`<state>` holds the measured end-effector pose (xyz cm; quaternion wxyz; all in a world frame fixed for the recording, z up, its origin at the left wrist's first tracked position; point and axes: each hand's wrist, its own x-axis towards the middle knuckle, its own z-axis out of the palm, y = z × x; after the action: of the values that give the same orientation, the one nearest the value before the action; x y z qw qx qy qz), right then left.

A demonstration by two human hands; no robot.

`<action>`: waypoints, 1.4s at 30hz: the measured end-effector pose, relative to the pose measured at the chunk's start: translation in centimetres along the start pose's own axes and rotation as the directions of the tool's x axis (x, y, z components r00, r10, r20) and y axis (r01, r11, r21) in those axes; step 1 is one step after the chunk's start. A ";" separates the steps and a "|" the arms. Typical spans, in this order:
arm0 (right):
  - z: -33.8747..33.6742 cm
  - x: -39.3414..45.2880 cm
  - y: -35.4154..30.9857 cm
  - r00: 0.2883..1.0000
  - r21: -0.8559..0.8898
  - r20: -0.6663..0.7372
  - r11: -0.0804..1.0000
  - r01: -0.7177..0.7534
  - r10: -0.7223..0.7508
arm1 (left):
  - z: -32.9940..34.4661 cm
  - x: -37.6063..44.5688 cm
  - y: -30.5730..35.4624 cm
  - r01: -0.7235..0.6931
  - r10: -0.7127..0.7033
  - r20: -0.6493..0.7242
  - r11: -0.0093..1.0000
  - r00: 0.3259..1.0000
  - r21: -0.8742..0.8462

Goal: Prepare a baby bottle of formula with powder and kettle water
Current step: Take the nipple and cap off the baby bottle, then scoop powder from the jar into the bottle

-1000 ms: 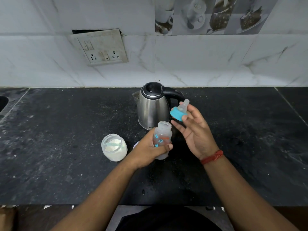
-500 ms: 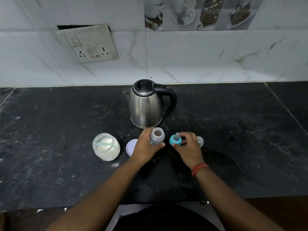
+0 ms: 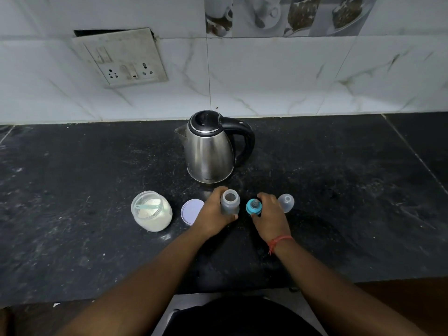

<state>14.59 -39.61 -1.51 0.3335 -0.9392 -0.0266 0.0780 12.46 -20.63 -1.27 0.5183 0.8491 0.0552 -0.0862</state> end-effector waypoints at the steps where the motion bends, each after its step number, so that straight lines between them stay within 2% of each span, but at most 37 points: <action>1: -0.1 -0.1 -0.1 1.000 0.030 0.006 0.999 -0.012 0.012 | -0.2 -0.2 0.0 -0.004 0.004 0.002 1.000 1.000 -0.016; 4: -0.7 -1.0 -0.4 0.999 0.135 -0.045 0.991 -0.024 0.030 | -1.3 -1.5 0.3 -0.043 0.043 -0.047 0.999 0.998 -0.017; 8: -1.9 -2.1 -2.0 0.971 0.184 -0.227 0.976 0.113 -0.070 | -3.8 -4.1 0.3 -0.188 0.205 -0.193 0.977 0.960 0.098; 10: -2.4 -2.2 -3.7 0.954 0.181 -0.261 0.963 0.201 -0.150 | -5.3 -5.3 0.5 -0.237 0.264 -0.252 0.962 0.931 0.134; 13: -2.3 -1.8 -6.9 0.932 0.168 -0.227 0.931 0.324 -0.283 | -7.9 -6.6 0.0 -0.258 0.328 -0.323 0.935 0.888 0.242; 16: -0.9 -1.6 -10.3 0.897 0.164 -0.169 0.886 0.434 -0.408 | -10.8 -7.7 -1.2 -0.204 0.329 -0.397 0.923 0.857 0.325; 21: 2.5 -1.6 -14.6 0.853 0.229 -0.096 0.823 0.520 -0.512 | -14.4 -9.7 -4.4 -0.081 0.221 -0.430 0.944 0.876 0.320; 29: 6.7 -0.6 -17.4 0.880 0.338 0.052 0.838 0.428 -0.471 | -16.0 -10.7 -8.2 0.009 0.078 -0.369 0.974 0.926 0.228; 35: 8.3 -0.4 -18.2 0.904 0.360 0.267 0.905 0.228 -0.334 | -16.4 -9.2 -8.8 0.032 0.024 -0.274 0.980 0.961 0.196; 40: 8.4 -0.7 -18.4 0.906 0.370 0.313 0.915 0.161 -0.286 | -15.9 -8.0 -8.9 0.057 -0.024 -0.221 0.988 0.975 0.142; 42: 8.0 -0.7 -18.1 0.897 0.355 0.337 0.921 0.160 -0.286 | -15.3 -8.0 -8.9 0.031 -0.019 -0.227 0.998 0.974 0.050</action>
<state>12.66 -20.61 3.85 0.4759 -0.8299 -0.1869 0.2233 4.40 -2.96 -0.53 0.4846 0.8662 0.1221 0.0031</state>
